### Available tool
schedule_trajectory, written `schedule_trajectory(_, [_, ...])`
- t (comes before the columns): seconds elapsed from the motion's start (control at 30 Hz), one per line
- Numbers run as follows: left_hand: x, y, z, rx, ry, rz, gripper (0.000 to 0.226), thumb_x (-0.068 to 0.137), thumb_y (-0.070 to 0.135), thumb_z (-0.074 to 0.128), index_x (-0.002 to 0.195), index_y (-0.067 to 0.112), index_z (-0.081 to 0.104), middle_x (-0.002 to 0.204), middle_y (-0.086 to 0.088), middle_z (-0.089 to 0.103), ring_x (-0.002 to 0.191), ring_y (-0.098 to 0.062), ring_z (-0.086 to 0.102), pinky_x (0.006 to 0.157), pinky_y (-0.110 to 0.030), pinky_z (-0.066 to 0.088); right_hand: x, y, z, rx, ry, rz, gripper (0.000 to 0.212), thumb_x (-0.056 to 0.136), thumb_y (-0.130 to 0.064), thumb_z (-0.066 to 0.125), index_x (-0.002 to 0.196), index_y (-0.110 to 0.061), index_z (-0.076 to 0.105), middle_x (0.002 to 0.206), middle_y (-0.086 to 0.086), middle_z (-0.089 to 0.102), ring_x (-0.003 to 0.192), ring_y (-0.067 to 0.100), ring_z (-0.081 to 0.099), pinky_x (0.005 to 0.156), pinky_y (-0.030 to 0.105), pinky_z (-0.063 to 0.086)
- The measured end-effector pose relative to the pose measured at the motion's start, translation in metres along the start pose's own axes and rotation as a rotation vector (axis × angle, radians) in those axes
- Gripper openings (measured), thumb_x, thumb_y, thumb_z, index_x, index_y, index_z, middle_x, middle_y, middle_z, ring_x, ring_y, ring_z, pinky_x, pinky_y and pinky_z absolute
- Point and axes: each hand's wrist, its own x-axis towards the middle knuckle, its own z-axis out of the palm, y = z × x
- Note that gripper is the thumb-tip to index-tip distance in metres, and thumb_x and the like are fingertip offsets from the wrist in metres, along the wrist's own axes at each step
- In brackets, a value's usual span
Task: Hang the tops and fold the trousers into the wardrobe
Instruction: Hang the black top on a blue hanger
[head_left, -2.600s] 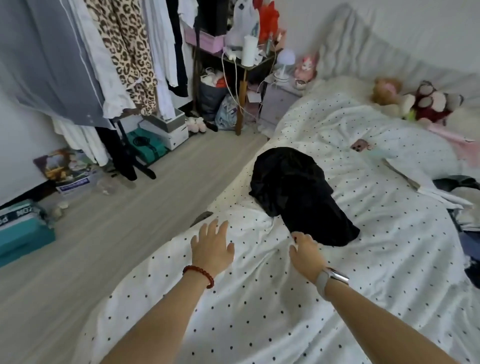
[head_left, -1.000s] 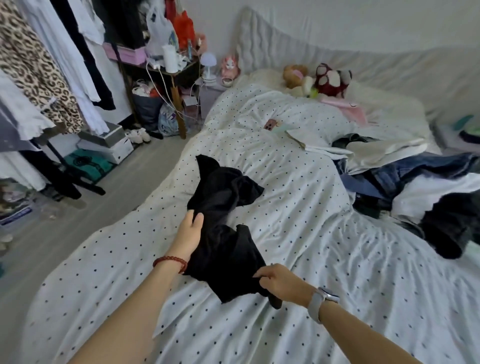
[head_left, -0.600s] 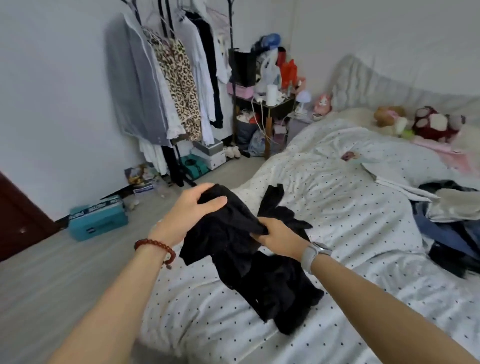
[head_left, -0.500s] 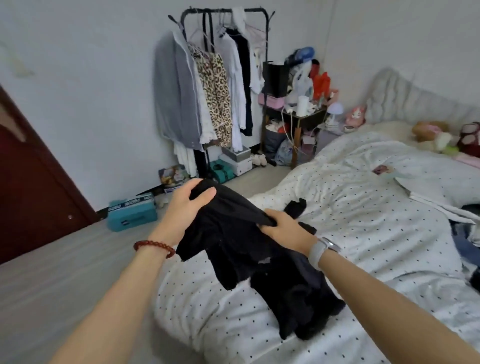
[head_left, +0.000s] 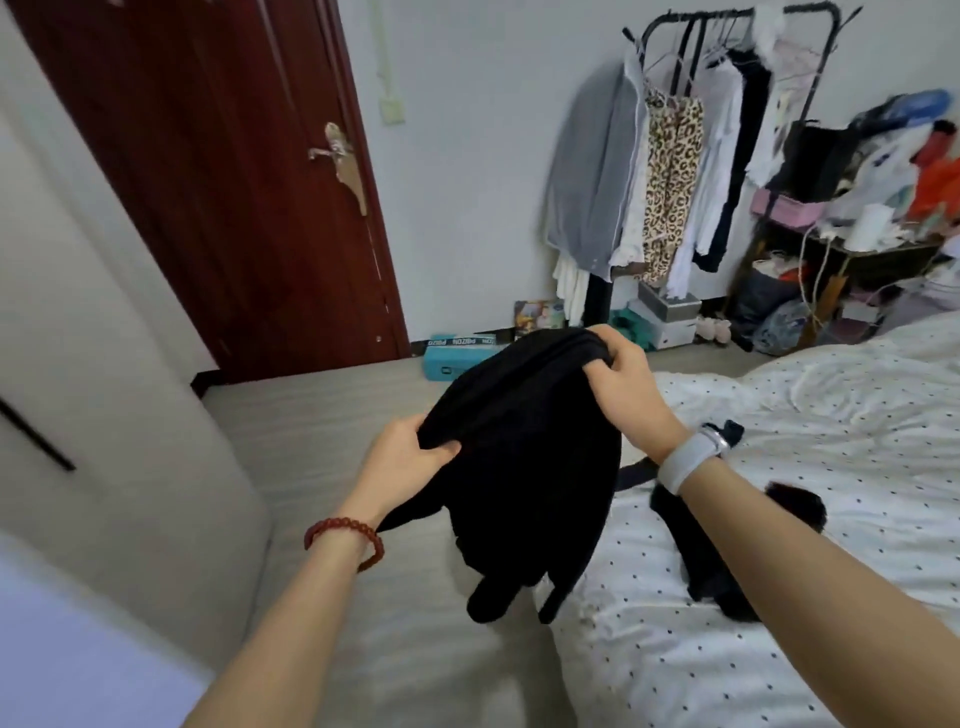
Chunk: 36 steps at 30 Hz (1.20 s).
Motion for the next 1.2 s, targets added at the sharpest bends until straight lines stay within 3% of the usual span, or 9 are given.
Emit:
schedule_trajectory(0.2, [-0.088, -0.016, -0.034, -0.563, -0.140, -0.276, 0.018, 0.091, 0.011, 0.055, 0.106, 0.008, 0.064, 0.100, -0.009, 0.070, 0.092, -0.022, 0.066, 0.074, -0.030, 0.052, -0.063, 0.031, 0.041, -0.326, -0.458, 0.259, 0.013, 0.090, -0.002, 0.051, 0.096, -0.012, 0.056, 0.089, 0.004, 0.059, 0.092, 0.022, 0.056, 0.073, 0.023, 0.043])
schedule_trajectory(0.33, [-0.113, -0.009, -0.057, -0.479, -0.056, -0.210, 0.013, 0.093, 0.012, 0.053, 0.099, 0.014, 0.064, 0.098, -0.005, 0.068, 0.093, -0.019, 0.064, 0.073, -0.028, 0.051, -0.092, -0.002, 0.075, -0.153, -0.915, 0.205, 0.067, 0.087, -0.008, 0.062, 0.142, -0.025, 0.030, 0.136, -0.008, 0.041, 0.129, 0.010, 0.039, 0.100, 0.024, 0.035])
schedule_trajectory(0.43, [-0.128, -0.005, -0.073, -0.399, 0.088, -0.155, 0.009, 0.090, 0.011, 0.058, 0.093, 0.016, 0.065, 0.093, -0.003, 0.068, 0.091, -0.018, 0.064, 0.072, -0.027, 0.051, -0.101, -0.044, 0.108, 0.025, -1.108, 0.104, 0.070, 0.087, -0.016, 0.063, 0.143, -0.032, 0.024, 0.144, -0.013, 0.035, 0.133, 0.002, 0.032, 0.107, 0.026, 0.030])
schedule_trajectory(0.57, [-0.152, -0.003, -0.094, -0.521, 0.197, -0.131, 0.009, 0.087, 0.011, 0.060, 0.092, 0.011, 0.068, 0.090, -0.006, 0.071, 0.085, -0.018, 0.067, 0.071, -0.027, 0.055, -0.106, -0.077, 0.140, 0.123, -0.995, 0.121, 0.035, 0.089, -0.016, 0.060, 0.122, -0.023, 0.050, 0.122, 0.000, 0.059, 0.111, 0.014, 0.057, 0.095, 0.025, 0.047])
schedule_trajectory(0.73, [-0.194, -0.036, -0.111, -0.517, 0.333, -0.013, 0.051, 0.080, 0.046, 0.057, 0.123, 0.019, 0.056, 0.119, 0.002, 0.063, 0.111, -0.010, 0.059, 0.093, -0.026, 0.047, -0.109, -0.094, 0.172, 0.283, -0.749, 0.104, 0.015, 0.091, -0.008, 0.054, 0.095, -0.022, 0.059, 0.092, -0.007, 0.063, 0.083, 0.004, 0.059, 0.070, 0.011, 0.048])
schedule_trajectory(0.87, [-0.230, -0.089, -0.095, -0.285, 0.196, -0.221, 0.076, 0.071, 0.056, 0.069, 0.134, 0.032, 0.033, 0.129, 0.017, 0.044, 0.118, -0.003, 0.047, 0.094, -0.016, 0.041, -0.118, -0.102, 0.193, 0.500, -0.724, 0.272, 0.014, 0.091, -0.010, 0.054, 0.088, -0.020, 0.062, 0.090, -0.002, 0.066, 0.086, 0.016, 0.063, 0.077, 0.027, 0.052])
schedule_trajectory(1.0, [-0.240, -0.118, -0.084, -0.168, 0.420, -0.393, 0.011, 0.087, 0.016, 0.063, 0.096, 0.022, 0.058, 0.095, 0.004, 0.064, 0.094, -0.015, 0.062, 0.079, -0.021, 0.049, -0.122, -0.109, 0.201, 0.549, -0.835, 0.288, 0.016, 0.090, -0.003, 0.052, 0.090, -0.015, 0.063, 0.089, 0.000, 0.068, 0.084, 0.016, 0.065, 0.075, 0.028, 0.052])
schedule_trajectory(1.1, [-0.253, -0.121, -0.104, -0.094, 0.507, -0.415, 0.022, 0.091, 0.010, 0.056, 0.072, 0.020, 0.059, 0.068, 0.004, 0.058, 0.068, -0.011, 0.055, 0.061, -0.016, 0.041, -0.114, -0.099, 0.198, 0.500, -0.881, 0.276, 0.026, 0.087, 0.009, 0.046, 0.088, -0.013, 0.058, 0.084, 0.004, 0.063, 0.081, 0.020, 0.061, 0.071, 0.029, 0.047])
schedule_trajectory(1.2, [-0.271, -0.117, -0.123, -0.176, 0.486, -0.416, 0.011, 0.090, 0.007, 0.057, 0.083, 0.011, 0.064, 0.079, -0.003, 0.063, 0.074, -0.012, 0.058, 0.067, -0.017, 0.046, -0.111, -0.077, 0.201, 0.278, -1.017, 0.269, 0.027, 0.094, 0.004, 0.040, 0.110, -0.012, 0.054, 0.102, 0.005, 0.058, 0.100, 0.022, 0.056, 0.086, 0.034, 0.045])
